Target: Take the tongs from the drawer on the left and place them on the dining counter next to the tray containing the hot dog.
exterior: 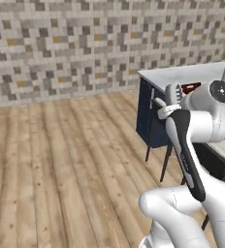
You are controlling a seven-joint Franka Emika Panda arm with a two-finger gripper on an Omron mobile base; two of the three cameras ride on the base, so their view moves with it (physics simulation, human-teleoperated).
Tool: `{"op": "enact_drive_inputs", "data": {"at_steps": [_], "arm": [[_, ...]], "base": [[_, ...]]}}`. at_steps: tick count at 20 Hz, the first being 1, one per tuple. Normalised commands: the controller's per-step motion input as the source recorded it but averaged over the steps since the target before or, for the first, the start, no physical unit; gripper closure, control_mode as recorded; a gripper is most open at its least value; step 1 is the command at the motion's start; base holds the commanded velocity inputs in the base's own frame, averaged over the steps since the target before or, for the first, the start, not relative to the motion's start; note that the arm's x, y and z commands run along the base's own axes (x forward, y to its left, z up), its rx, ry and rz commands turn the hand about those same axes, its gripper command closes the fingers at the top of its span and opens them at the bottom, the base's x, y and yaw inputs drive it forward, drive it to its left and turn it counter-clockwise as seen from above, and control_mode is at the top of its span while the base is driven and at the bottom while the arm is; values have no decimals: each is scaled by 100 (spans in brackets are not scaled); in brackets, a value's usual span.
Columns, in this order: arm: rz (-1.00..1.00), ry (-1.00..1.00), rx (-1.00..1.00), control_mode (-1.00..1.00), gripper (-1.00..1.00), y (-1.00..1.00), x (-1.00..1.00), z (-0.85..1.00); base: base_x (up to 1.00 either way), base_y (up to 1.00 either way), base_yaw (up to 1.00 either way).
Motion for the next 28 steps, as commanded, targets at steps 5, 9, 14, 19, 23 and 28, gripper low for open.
{"op": "enact_drive_inputs", "data": {"at_steps": [5,9,14,19,23,28], "arm": [[0,0,0,100,100,0,0,0],[0,0,0,100,100,0,0,0],[0,0,0,100,100,0,0,0],[0,0,0,100,100,0,0,0],[0,0,0,100,100,0,0,0],[0,0,0,100,100,0,0,0]], "base": [[27,57,-37],[21,59,-38],[21,54,-37],[24,46,-38],[38,42,-39],[41,41,-39]]}}
